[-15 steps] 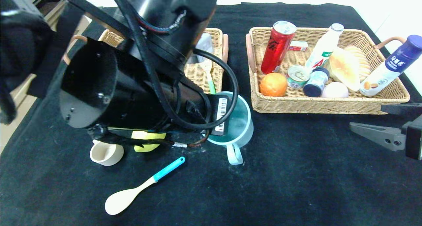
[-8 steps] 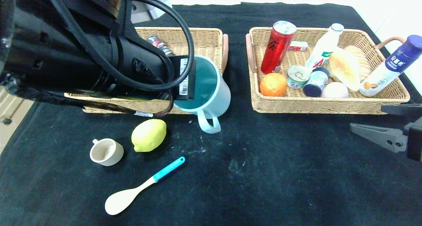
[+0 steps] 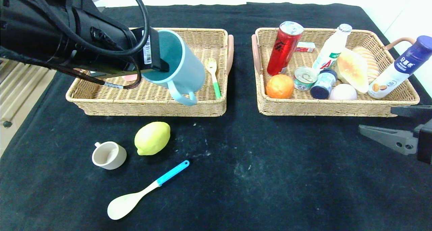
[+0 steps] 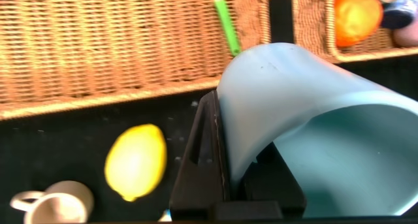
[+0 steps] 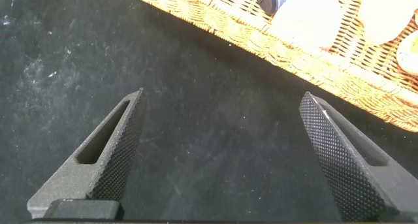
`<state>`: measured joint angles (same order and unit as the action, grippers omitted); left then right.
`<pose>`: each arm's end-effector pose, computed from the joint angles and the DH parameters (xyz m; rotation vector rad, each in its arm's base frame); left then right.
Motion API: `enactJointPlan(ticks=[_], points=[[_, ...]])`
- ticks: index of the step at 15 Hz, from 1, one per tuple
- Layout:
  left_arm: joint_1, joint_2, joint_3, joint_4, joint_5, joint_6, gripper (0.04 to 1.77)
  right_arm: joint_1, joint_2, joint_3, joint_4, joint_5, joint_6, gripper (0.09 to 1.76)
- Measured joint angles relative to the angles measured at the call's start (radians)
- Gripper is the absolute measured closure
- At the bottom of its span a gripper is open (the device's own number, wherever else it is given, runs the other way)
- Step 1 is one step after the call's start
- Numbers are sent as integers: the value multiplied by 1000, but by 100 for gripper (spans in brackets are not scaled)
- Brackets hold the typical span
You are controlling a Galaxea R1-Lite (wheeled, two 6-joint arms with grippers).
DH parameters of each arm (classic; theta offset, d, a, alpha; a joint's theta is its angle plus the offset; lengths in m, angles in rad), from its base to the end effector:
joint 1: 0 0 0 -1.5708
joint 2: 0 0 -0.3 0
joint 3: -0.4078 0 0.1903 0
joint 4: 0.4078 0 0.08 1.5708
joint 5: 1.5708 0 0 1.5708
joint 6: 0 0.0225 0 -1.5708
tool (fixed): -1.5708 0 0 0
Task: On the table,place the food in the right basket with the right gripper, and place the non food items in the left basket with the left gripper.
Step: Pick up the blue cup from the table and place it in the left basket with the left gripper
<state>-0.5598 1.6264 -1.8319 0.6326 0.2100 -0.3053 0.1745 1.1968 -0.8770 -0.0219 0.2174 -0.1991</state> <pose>0.2272 -0.1368 0.3668 -0.1371 0.4455 -0.2799 0.1739 0.0356 0.2661 -0.1886 0.2600 0.4175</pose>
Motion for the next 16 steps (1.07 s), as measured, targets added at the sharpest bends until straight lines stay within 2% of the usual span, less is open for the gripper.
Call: enactJointPlan(ticks=[2, 4, 8, 12, 16], points=[[72, 1, -3, -16, -64, 28, 163, 0, 0, 0, 0, 0, 0, 14], [155, 5, -2, -86, -127, 40, 163, 0, 0, -2, 0, -1, 1, 14], [300, 26, 0, -162, -215, 44, 163, -1, 0, -5, 0, -1, 1, 14], [421, 83, 3, -277, -263, 41, 163, -2, 0, -4, -1, -1, 1, 14], [496, 143, 6, -363, -296, 37, 163, -5, 0, -1, 0, -3, 1, 14]])
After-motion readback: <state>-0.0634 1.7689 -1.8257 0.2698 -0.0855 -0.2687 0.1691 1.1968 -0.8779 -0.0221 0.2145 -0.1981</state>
